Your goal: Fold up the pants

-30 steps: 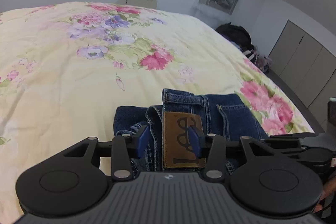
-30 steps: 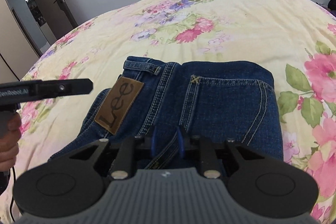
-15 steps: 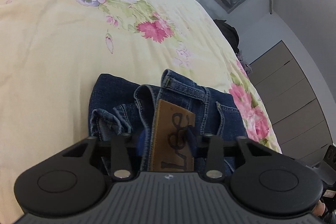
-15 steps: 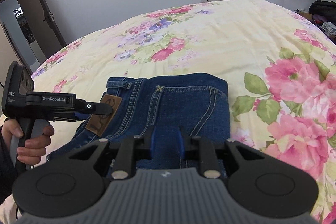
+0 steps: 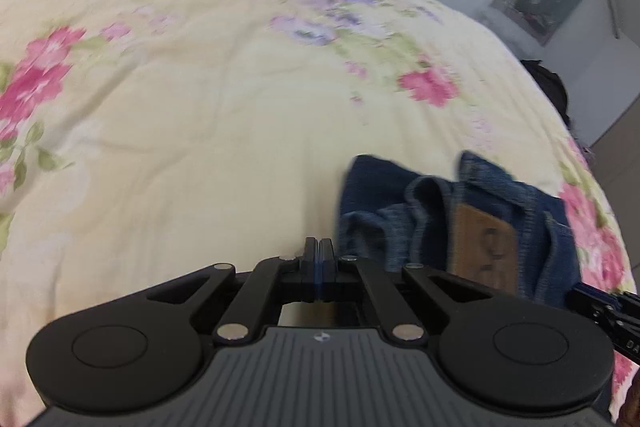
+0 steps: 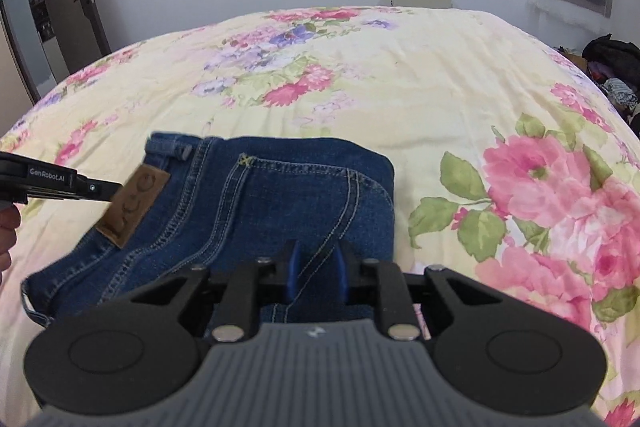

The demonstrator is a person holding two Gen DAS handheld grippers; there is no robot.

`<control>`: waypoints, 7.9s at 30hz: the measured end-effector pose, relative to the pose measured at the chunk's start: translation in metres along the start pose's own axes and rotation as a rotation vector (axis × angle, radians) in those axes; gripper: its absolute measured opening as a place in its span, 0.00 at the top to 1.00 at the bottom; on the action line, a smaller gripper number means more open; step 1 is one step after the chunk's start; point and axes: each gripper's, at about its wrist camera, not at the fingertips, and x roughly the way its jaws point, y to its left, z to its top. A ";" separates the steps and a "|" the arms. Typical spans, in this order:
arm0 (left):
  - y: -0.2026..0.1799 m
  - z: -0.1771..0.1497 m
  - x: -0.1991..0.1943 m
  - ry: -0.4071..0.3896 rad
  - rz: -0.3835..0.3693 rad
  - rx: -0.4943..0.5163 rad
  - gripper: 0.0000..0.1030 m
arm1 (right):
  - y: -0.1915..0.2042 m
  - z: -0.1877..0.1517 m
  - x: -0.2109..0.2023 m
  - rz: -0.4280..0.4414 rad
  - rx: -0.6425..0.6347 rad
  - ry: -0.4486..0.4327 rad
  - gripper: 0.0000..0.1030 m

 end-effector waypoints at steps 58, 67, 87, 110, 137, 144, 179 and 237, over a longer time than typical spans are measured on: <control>-0.073 -0.116 -0.073 0.044 0.129 0.340 0.94 | 0.033 -0.092 -0.053 -0.024 0.023 0.142 0.74; -0.044 -0.089 -0.118 -0.065 0.034 0.166 0.63 | -0.001 -0.086 -0.099 0.059 0.229 0.136 0.68; 0.019 -0.045 0.001 0.021 -0.406 -0.250 0.09 | -0.120 -0.064 0.009 0.354 0.764 0.078 0.37; -0.004 -0.025 -0.093 -0.062 -0.299 -0.072 0.68 | -0.070 -0.009 -0.034 0.421 0.555 -0.001 0.83; 0.242 -0.045 -0.132 -0.049 -0.203 -0.216 0.68 | 0.170 -0.036 0.066 0.585 0.449 0.266 0.83; 0.256 -0.050 -0.123 -0.045 -0.248 -0.253 0.65 | 0.173 -0.044 0.091 0.512 0.437 0.299 0.82; -0.017 -0.179 -0.424 -0.474 0.522 0.208 0.09 | 0.265 -0.083 -0.324 0.122 -0.132 -0.266 0.20; -0.034 -0.240 -0.393 -0.298 0.492 0.222 0.09 | 0.269 -0.167 -0.316 0.088 -0.108 -0.158 0.21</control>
